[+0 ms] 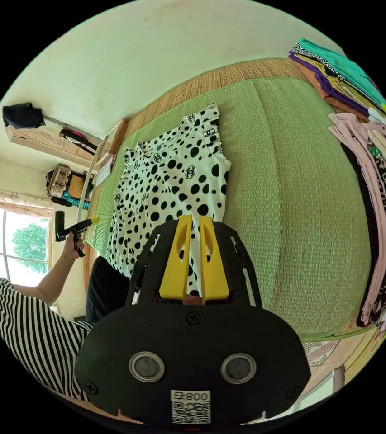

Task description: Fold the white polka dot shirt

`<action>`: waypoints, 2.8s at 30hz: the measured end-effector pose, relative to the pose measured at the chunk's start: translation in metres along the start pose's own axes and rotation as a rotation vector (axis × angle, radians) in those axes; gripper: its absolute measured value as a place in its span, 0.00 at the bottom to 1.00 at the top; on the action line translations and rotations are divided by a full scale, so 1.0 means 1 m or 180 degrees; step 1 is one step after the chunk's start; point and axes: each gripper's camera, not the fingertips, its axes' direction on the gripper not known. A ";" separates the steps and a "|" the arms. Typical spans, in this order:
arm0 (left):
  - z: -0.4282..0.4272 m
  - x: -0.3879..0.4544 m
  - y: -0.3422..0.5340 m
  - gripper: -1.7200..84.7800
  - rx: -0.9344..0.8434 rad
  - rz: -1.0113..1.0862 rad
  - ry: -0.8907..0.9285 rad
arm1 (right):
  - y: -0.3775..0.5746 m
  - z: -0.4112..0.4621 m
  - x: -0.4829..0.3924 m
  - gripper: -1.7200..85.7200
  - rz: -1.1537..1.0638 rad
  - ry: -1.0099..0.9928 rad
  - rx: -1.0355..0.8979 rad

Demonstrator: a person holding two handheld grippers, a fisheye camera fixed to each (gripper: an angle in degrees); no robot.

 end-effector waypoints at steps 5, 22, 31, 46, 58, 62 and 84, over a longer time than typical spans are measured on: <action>-0.015 -0.024 0.102 0.11 -0.0309 -0.0311 0.0139 | 0.091 -0.012 0.013 0.10 0.0268 0.0064 -0.0166; 0.012 -0.043 0.205 0.11 -0.1257 -0.0330 -0.0322 | 0.211 -0.020 0.035 0.11 0.0548 -0.0121 -0.0114; -0.008 -0.061 0.236 0.05 -0.1166 -0.0351 -0.0164 | 0.235 -0.021 0.050 0.10 0.0640 -0.0213 -0.0044; -0.103 -0.141 0.305 0.04 -0.0705 -0.0685 0.0663 | 0.211 0.026 0.040 0.17 0.0070 0.0098 -0.0828; -0.131 -0.186 0.338 0.04 -0.0494 -0.1012 0.0797 | 0.176 0.072 0.048 0.17 -0.0043 0.0126 -0.1307; -0.136 -0.194 0.344 0.04 -0.0483 -0.1065 0.0827 | 0.176 0.081 0.050 0.17 -0.0026 -0.0138 -0.1397; -0.174 -0.189 0.360 0.04 -0.0572 -0.0623 0.1302 | 0.151 -0.013 0.032 0.03 -0.0497 -0.0591 -0.1433</action>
